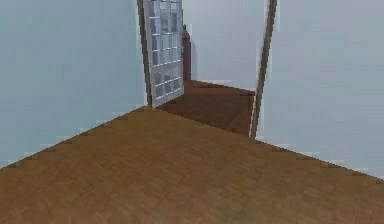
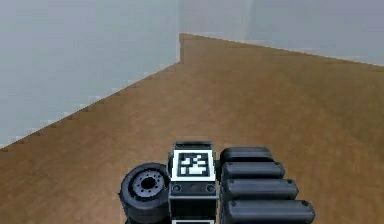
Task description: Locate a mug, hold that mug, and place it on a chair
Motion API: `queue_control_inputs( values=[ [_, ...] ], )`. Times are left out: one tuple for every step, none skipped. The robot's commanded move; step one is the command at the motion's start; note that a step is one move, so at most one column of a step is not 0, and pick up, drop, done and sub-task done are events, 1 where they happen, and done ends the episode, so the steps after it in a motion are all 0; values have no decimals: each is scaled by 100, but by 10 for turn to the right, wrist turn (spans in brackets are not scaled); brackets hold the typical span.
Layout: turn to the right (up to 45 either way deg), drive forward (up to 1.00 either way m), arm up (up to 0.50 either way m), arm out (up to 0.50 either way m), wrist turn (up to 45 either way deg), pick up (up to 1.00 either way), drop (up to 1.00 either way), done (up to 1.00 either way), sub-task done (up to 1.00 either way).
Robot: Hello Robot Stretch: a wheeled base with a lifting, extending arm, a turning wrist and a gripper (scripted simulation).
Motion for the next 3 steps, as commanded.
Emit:
queue_control_inputs(
  values=[
    [0,100,0,0,0,0,0,0,0],
    [0,100,0,0,0,0,0,0,0],
    [0,55,0,0,0,0,0,0,0]
  ],
)
